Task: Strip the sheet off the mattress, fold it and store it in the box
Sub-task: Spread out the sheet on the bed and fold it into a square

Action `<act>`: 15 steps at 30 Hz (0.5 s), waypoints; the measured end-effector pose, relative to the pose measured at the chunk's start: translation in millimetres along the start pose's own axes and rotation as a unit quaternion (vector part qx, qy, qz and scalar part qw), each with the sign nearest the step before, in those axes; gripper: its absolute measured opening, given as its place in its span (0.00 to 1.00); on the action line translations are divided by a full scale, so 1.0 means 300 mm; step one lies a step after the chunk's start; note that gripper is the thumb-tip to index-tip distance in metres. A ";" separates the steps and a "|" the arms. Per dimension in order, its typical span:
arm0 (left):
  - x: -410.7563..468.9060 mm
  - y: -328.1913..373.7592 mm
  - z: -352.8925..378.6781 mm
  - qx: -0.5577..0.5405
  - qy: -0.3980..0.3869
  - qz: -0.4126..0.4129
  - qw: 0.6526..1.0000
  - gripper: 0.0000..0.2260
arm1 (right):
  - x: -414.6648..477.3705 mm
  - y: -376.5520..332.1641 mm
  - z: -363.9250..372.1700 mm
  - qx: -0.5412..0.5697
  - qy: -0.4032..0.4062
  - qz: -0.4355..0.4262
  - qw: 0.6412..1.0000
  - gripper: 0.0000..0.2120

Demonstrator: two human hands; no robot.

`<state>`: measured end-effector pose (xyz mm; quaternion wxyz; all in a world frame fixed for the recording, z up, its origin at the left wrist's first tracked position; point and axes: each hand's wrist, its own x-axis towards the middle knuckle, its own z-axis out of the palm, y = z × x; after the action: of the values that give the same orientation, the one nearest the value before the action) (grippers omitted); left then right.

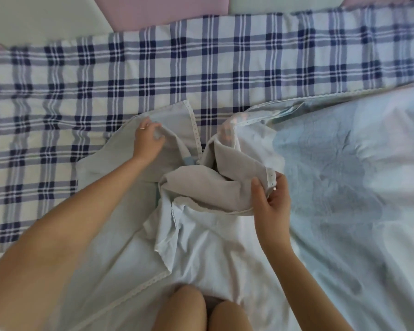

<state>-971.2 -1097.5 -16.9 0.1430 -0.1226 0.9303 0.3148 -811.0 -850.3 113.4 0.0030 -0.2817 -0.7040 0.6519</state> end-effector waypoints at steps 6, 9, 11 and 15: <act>0.183 0.103 0.044 0.028 -0.093 -0.080 0.992 0.37 | 0.014 0.014 -0.033 0.002 -0.084 0.011 0.996 0.16; 0.193 0.114 0.058 0.105 -0.101 -0.065 0.987 0.31 | 0.025 0.021 -0.030 -0.024 -0.133 -0.001 0.991 0.21; 0.172 0.118 0.058 0.203 -0.111 -0.042 0.972 0.19 | 0.022 0.021 -0.024 -0.051 -0.160 -0.007 0.986 0.23; 0.154 0.168 -0.042 0.150 -0.154 -0.142 0.966 0.07 | 0.014 0.021 0.002 -0.132 -0.211 -0.022 0.968 0.26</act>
<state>-1032.6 -1072.9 4.6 0.3450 -0.1806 0.9066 0.1628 -812.1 -849.2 106.0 -0.1685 -0.1205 -0.7745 0.5977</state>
